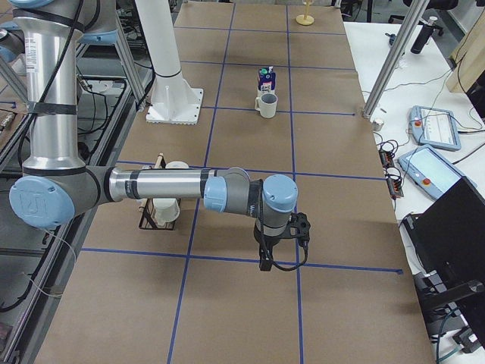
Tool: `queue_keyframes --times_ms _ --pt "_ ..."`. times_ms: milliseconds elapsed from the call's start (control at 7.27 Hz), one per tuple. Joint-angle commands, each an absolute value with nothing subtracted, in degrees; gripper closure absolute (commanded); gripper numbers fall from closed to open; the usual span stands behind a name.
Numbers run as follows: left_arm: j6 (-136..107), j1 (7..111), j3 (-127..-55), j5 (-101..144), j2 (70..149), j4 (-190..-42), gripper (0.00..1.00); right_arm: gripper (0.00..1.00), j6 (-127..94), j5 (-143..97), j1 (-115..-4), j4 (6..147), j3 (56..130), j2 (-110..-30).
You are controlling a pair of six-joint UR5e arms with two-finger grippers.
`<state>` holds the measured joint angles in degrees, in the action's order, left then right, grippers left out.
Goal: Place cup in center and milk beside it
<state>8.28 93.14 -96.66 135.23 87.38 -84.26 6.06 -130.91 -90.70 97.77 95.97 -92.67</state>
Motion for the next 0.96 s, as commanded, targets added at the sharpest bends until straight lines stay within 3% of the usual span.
queue_keyframes --times_ms 0,825 --pt "8.3 93.2 -97.6 135.1 87.4 -84.3 0.01 0.0 6.1 -131.0 -90.7 97.7 96.0 -92.6" --pt "8.3 93.2 -97.8 135.0 86.8 -84.3 0.01 0.0 5.8 -131.0 -90.7 97.7 96.2 -92.8"
